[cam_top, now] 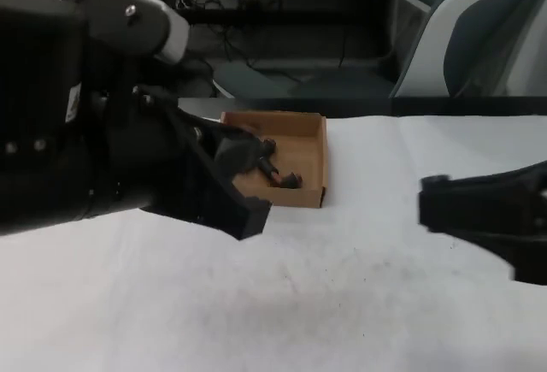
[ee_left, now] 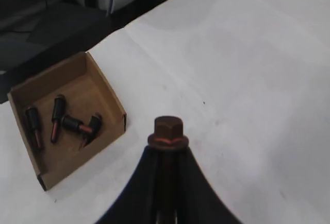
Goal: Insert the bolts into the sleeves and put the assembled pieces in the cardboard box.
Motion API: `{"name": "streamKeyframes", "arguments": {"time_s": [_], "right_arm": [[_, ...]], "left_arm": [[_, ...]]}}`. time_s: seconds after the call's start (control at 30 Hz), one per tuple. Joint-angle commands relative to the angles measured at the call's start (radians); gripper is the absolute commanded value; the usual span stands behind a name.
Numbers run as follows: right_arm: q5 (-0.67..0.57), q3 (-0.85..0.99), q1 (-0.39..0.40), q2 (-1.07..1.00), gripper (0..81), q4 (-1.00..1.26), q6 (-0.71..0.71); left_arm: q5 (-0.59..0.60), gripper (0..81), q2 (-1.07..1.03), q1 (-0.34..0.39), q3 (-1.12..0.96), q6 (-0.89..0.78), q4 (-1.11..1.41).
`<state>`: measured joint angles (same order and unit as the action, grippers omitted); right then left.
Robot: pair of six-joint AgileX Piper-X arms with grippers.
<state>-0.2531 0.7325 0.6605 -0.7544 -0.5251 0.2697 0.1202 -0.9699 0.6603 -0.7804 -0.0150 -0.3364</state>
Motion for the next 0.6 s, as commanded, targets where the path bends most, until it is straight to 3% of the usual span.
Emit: {"name": "streamKeyframes", "arguments": {"time_s": [0.0, 0.2, 0.37, 0.57], "right_arm": [[-0.045, 0.003, -0.003, -0.078, 0.6, 0.072, -0.001], [-0.083, 0.003, -0.003, -0.267, 0.6, 0.294, 0.008], [-0.158, 0.003, -0.003, -0.405, 0.6, 0.466, 0.092], [-0.158, 0.003, -0.003, -0.507, 0.6, 0.723, 0.179]], "left_arm": [[0.074, 1.7, -0.009, -0.058, 0.032, -0.031, 0.135], [0.255, 1.7, -0.045, -0.213, 0.035, -0.037, 0.261], [0.45, 1.7, -0.091, -0.342, 0.035, -0.171, 0.42], [0.593, 1.7, -0.149, -0.377, 0.035, -0.31, 0.58]]}}
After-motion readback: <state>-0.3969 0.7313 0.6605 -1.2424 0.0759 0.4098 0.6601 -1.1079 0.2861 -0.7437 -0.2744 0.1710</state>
